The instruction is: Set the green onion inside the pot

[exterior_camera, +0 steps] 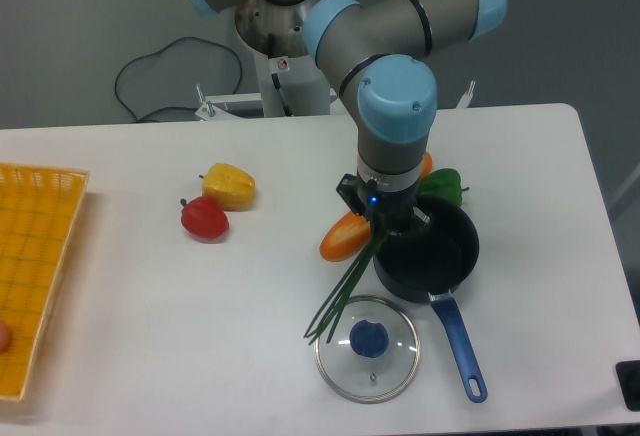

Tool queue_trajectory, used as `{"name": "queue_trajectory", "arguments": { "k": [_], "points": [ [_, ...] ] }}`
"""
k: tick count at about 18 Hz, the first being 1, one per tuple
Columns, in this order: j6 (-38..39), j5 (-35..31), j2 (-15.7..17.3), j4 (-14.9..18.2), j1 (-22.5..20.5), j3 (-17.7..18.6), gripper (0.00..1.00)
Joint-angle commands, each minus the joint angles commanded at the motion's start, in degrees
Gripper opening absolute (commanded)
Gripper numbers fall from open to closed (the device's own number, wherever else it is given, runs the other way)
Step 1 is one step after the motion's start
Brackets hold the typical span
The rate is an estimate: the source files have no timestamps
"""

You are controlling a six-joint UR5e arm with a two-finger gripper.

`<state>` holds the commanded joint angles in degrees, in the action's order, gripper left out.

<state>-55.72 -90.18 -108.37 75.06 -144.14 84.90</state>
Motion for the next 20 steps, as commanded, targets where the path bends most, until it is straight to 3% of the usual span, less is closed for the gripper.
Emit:
{"name": "queue_trajectory", "arguments": {
  "k": [5,14,20],
  "points": [
    [0.09,2.1,0.0,-0.35,-0.26,-0.09,0.26],
    [0.18,2.81,-0.53,-6.32,-0.09,0.26,0.26],
    [0.0,8.26,-0.53,-8.88,-1.49,0.97,0.26]
  ]
}}
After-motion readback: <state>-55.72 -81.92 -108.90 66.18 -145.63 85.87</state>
